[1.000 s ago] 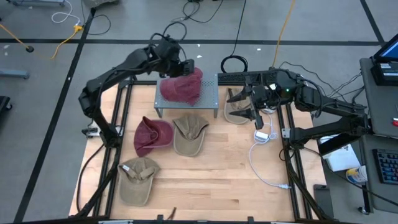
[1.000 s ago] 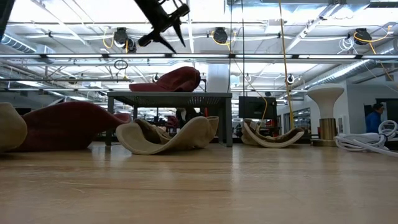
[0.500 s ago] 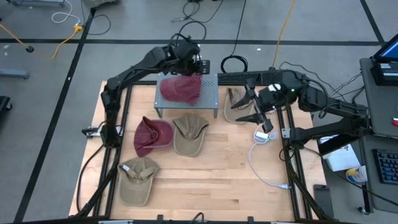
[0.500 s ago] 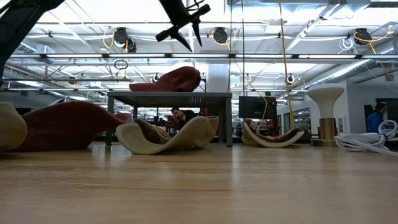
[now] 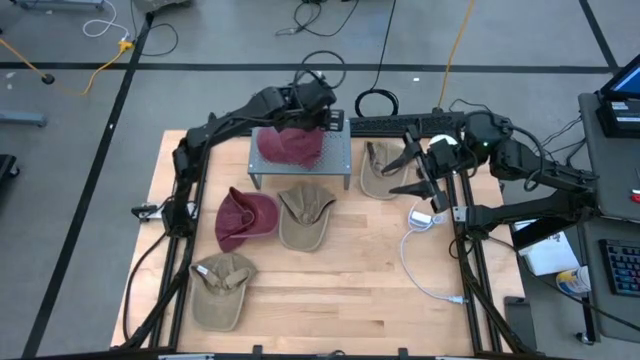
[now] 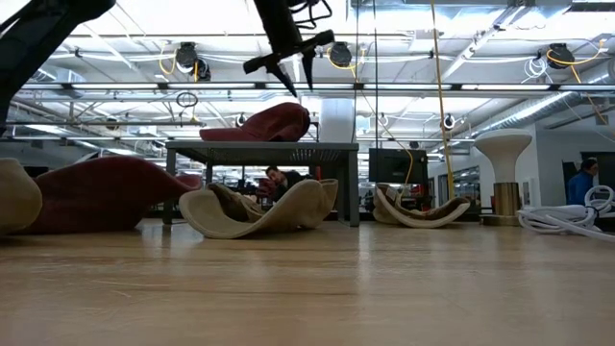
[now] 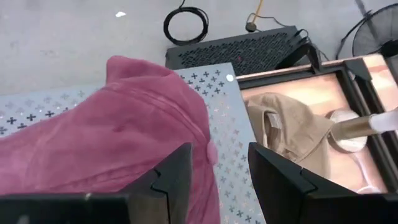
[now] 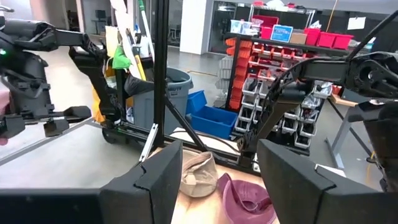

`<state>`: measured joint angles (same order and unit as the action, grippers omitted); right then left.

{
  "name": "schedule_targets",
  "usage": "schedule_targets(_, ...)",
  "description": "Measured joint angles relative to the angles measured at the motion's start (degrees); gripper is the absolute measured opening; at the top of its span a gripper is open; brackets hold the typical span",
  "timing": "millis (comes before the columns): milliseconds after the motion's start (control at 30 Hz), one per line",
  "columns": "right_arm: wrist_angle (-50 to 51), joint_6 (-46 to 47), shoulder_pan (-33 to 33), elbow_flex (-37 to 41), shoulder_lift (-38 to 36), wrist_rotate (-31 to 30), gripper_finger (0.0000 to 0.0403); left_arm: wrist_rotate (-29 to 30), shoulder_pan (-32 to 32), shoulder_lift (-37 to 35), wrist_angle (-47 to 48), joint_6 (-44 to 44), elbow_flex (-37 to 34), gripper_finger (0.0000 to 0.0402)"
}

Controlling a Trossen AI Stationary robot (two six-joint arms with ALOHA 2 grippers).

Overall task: Pick & Place hat
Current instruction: Put the dark red cap on the shelf

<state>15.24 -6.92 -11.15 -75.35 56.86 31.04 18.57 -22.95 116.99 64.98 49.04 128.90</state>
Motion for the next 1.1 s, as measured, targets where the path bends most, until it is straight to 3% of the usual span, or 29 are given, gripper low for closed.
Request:
schedule_targets(233,-0.2,0.0,0.0,0.0,0.0,2.0,0.0201,4.3,2.7,1.5,-0.5,-4.2,0.0,0.0159)
schedule_targets(467,-0.2,0.0,0.0,0.0,0.0,2.3,0.0201,14.6,6.1,1.6,-1.8,-19.2,0.0,0.0159)
schedule_targets(800,-0.2,0.2,0.0,0.0,0.0,2.3,0.0201,11.1,7.8,1.6,-1.3,-28.8,-0.1,0.0160)
schedule_targets(933,-0.3,0.1,0.0,0.0,0.0,2.2,0.0201,10.1,7.7,1.6,0.2,-28.6,-0.1,0.0191)
schedule_targets(1100,-0.3,-0.6,0.0,0.0,-0.3,2.1,0.0201,10.7,8.0,1.6,-2.8,-30.1,-0.1,0.0267)
